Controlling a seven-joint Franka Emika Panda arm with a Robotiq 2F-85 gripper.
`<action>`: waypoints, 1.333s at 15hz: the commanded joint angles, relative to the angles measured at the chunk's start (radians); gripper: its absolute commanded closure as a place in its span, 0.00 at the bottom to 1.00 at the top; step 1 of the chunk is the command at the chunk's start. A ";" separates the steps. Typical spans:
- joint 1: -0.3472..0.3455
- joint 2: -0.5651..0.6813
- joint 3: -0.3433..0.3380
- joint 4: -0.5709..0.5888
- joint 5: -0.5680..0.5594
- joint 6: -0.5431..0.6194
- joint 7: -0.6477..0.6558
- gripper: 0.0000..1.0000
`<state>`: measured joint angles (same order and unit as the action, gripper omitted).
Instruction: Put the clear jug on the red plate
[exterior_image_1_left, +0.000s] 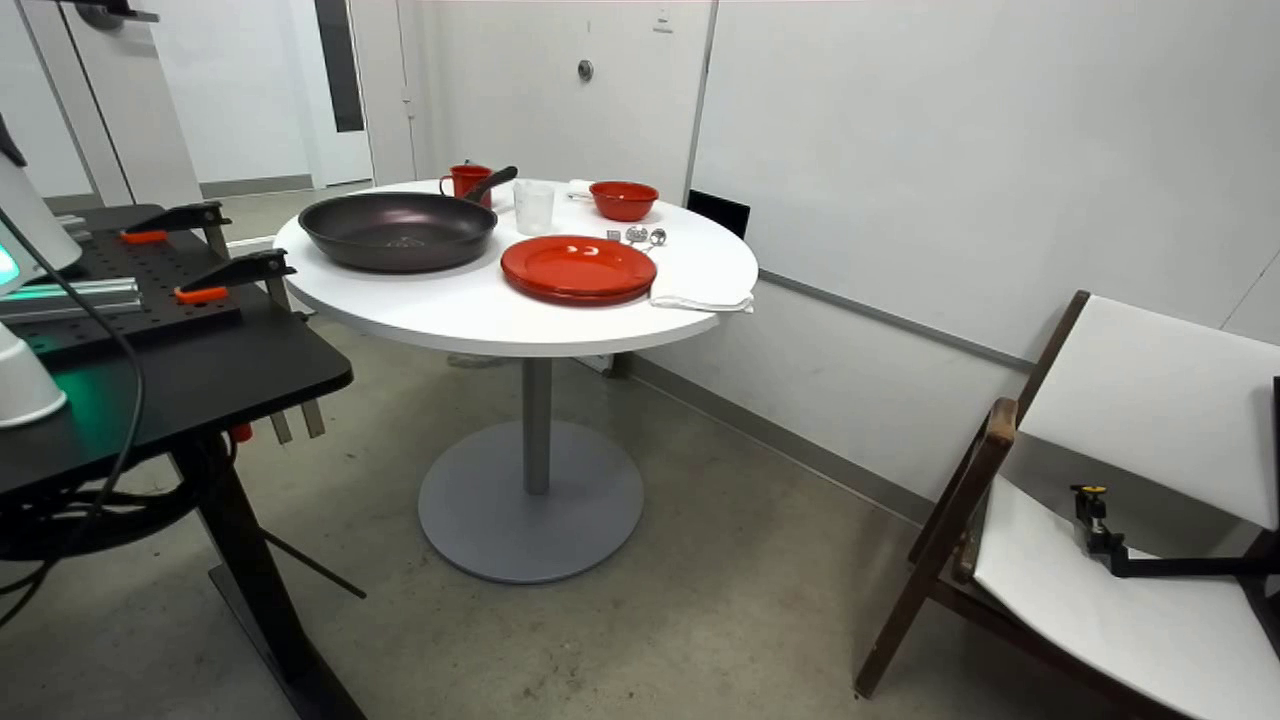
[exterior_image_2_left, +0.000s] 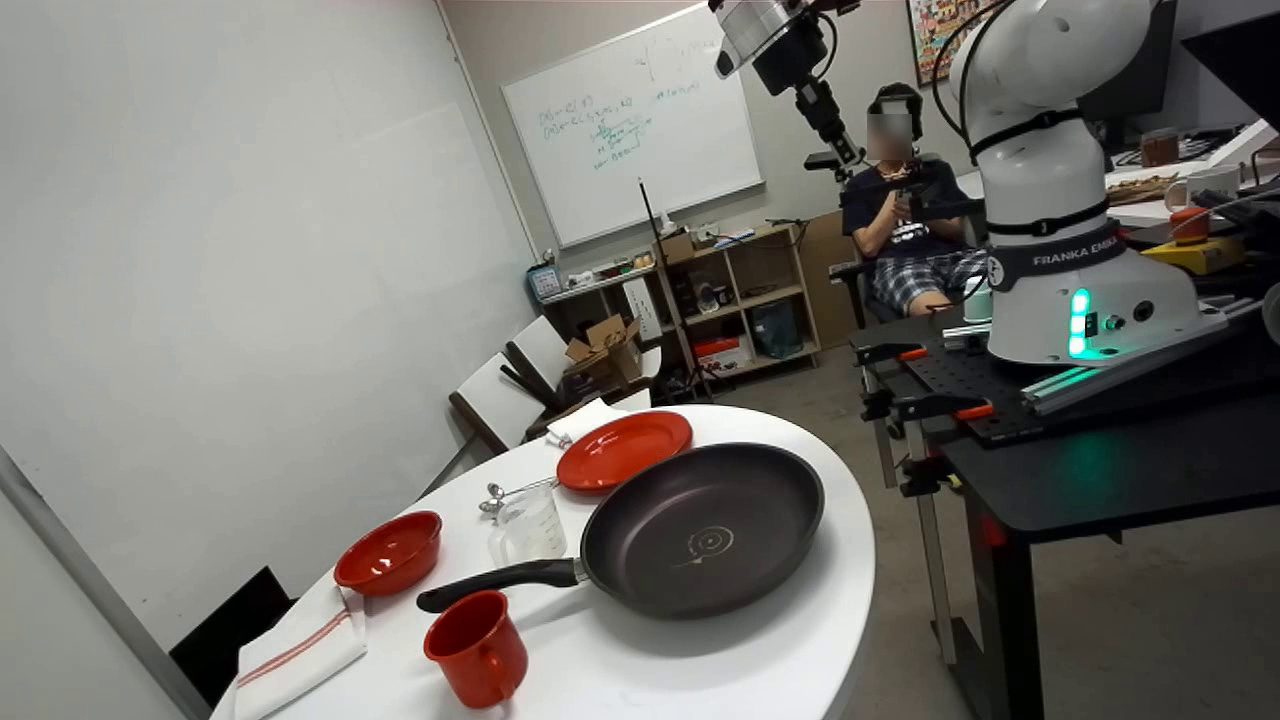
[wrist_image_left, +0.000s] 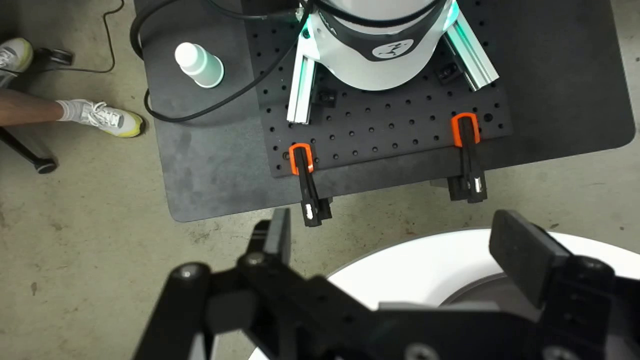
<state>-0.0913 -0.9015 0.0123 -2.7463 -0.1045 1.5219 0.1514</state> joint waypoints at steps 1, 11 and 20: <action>0.003 0.001 -0.002 0.002 -0.001 -0.003 0.002 0.00; 0.003 0.001 -0.002 0.002 -0.001 -0.003 0.002 0.00; -0.005 0.008 0.000 -0.005 -0.003 0.020 0.017 0.00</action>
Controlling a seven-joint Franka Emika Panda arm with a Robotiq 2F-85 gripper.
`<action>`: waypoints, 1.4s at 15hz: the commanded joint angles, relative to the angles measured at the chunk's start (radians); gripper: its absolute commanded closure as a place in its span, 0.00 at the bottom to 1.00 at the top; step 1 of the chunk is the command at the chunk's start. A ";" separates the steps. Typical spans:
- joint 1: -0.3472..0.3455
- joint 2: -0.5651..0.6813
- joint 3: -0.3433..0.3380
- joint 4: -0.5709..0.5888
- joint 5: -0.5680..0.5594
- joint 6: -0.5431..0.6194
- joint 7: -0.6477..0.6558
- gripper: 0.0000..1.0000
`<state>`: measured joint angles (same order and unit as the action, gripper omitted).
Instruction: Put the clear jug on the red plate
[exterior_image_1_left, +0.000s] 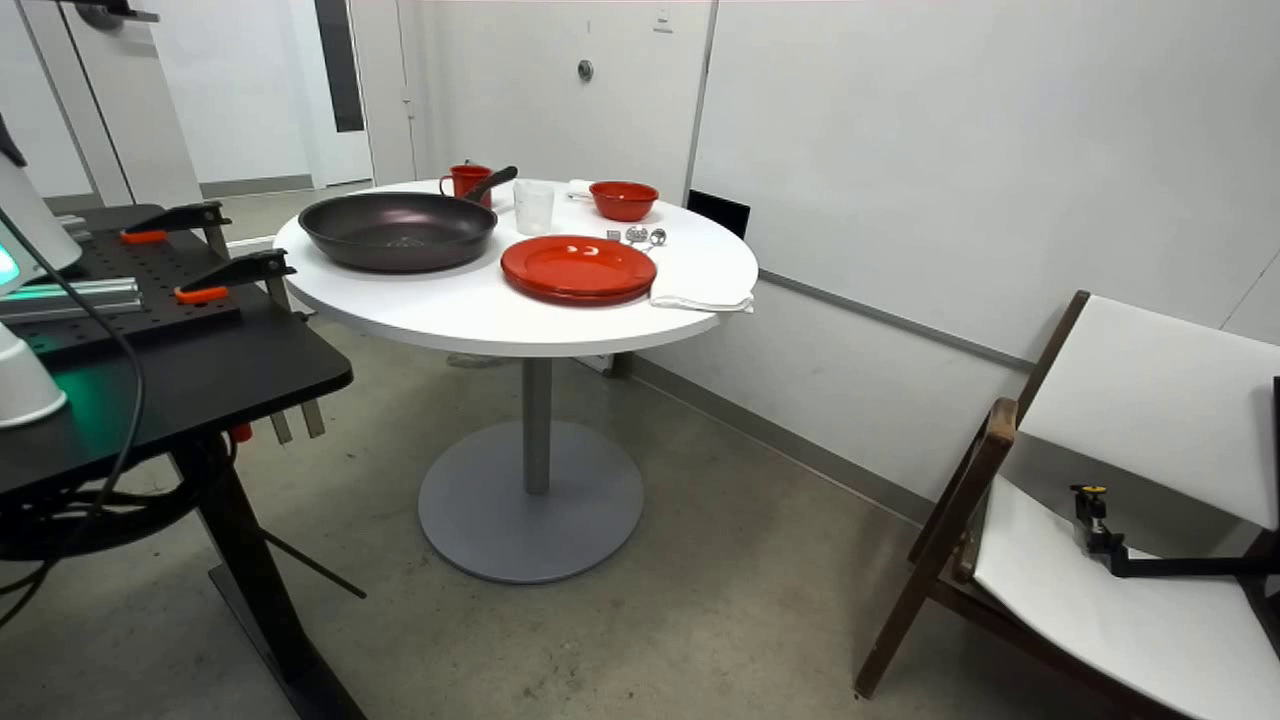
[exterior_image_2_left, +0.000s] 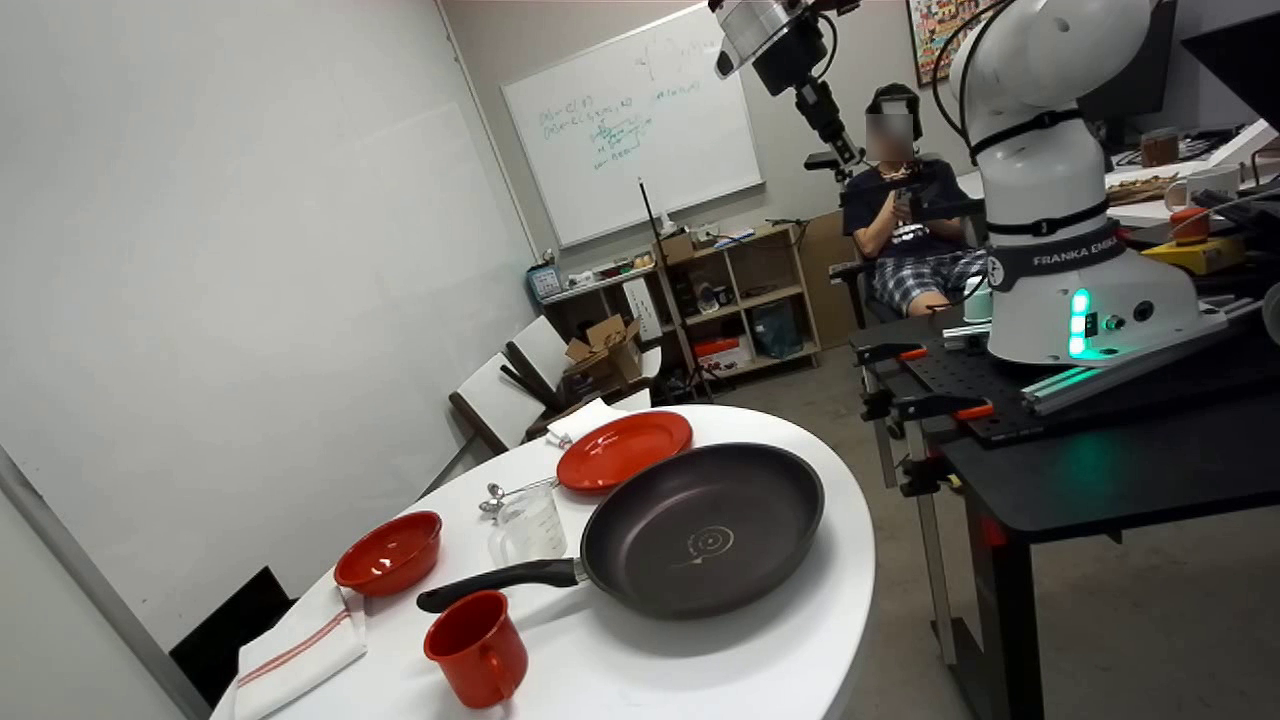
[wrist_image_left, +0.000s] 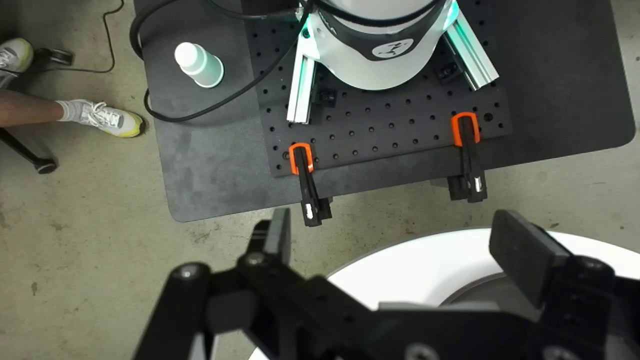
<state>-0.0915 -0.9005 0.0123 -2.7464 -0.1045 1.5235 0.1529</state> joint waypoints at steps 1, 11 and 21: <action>-0.006 0.013 0.000 -0.008 -0.002 0.041 0.022 0.00; 0.012 0.307 0.066 0.014 -0.008 0.475 0.089 0.00; 0.021 0.631 0.097 0.364 -0.056 0.496 0.093 0.00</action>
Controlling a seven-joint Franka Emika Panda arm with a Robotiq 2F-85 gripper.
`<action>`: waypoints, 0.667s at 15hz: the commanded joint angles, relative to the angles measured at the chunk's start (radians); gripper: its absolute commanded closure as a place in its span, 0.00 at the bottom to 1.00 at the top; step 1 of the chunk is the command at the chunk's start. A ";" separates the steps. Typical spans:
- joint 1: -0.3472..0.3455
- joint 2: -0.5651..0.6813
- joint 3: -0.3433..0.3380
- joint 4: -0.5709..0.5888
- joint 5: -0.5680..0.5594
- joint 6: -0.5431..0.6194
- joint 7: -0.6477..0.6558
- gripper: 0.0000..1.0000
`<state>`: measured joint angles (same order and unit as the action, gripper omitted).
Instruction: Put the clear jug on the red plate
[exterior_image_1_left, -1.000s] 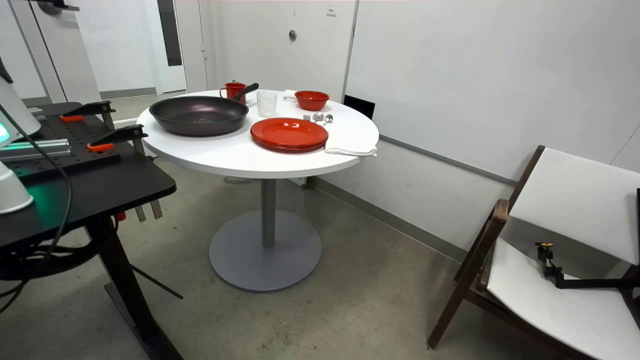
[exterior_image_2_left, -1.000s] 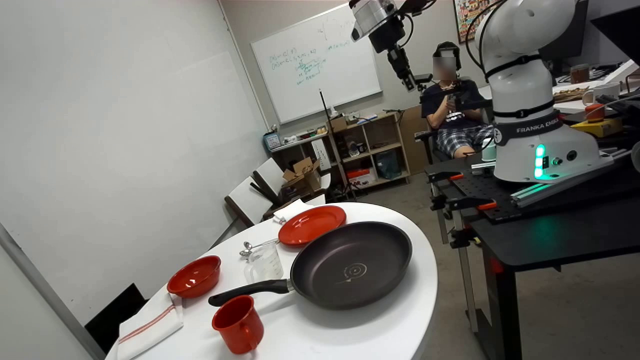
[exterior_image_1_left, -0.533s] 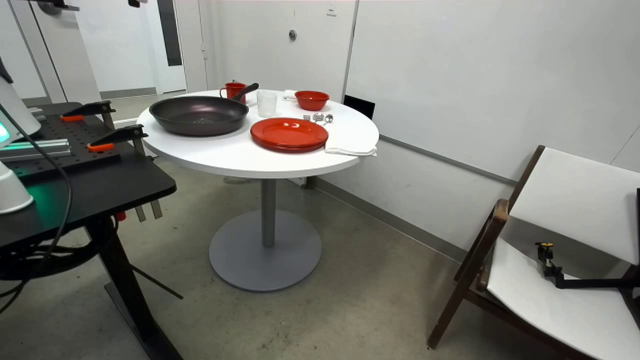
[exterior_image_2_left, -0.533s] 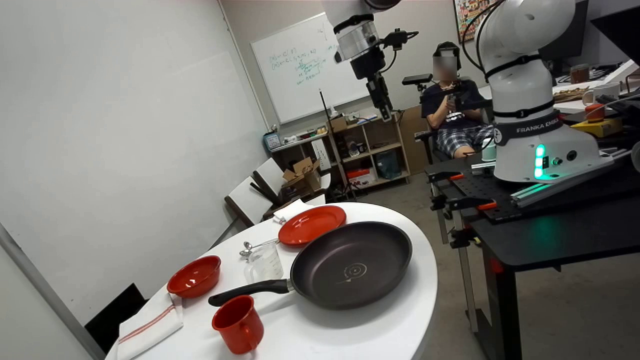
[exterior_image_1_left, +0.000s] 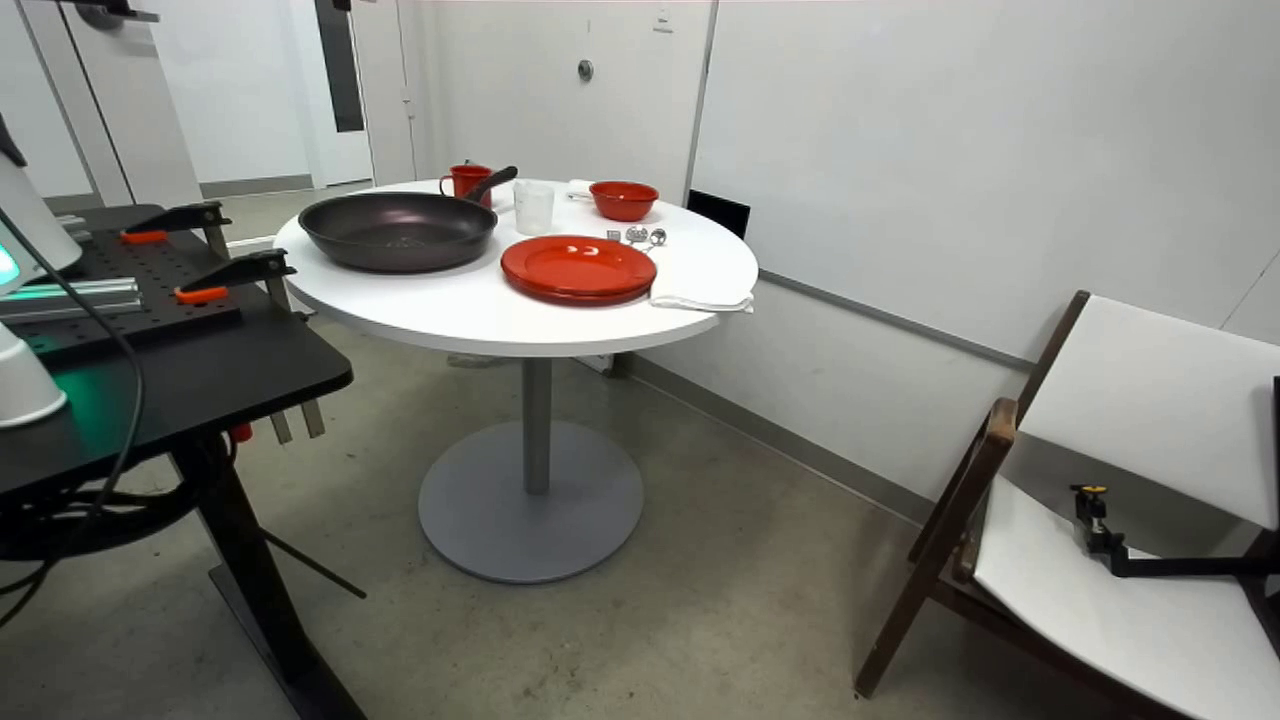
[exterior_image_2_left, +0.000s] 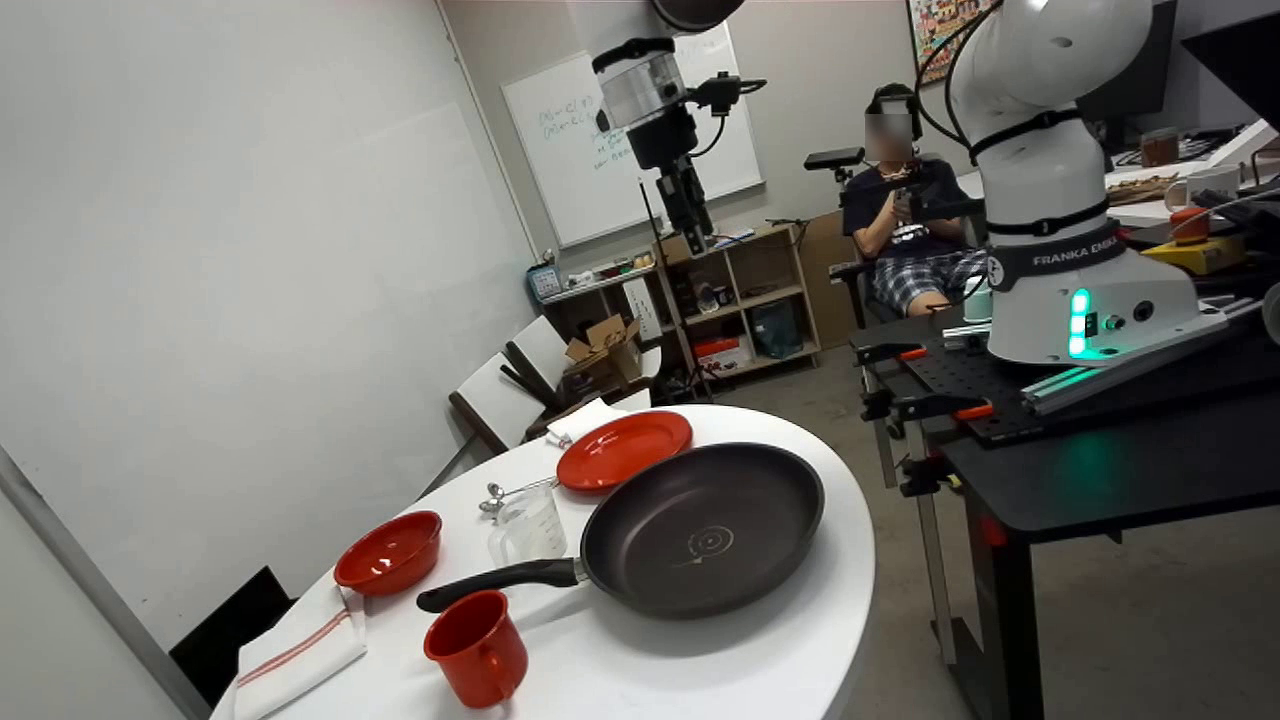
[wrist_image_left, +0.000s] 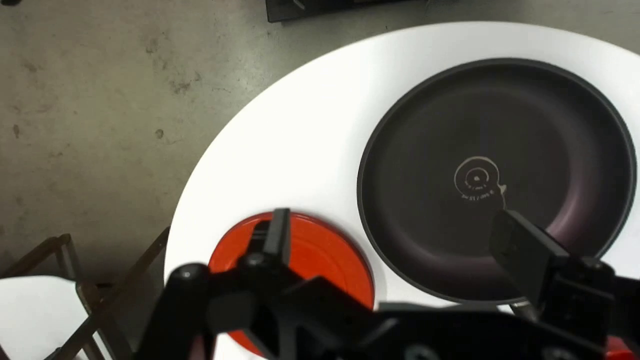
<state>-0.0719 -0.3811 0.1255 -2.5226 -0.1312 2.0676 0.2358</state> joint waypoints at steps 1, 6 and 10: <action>0.008 0.136 -0.032 0.184 -0.008 -0.081 -0.016 0.00; 0.003 0.275 -0.095 0.426 0.026 -0.280 -0.086 0.00; 0.005 0.409 -0.128 0.604 0.033 -0.420 -0.129 0.00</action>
<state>-0.0769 -0.1030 0.0233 -2.0830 -0.1252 1.7571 0.1571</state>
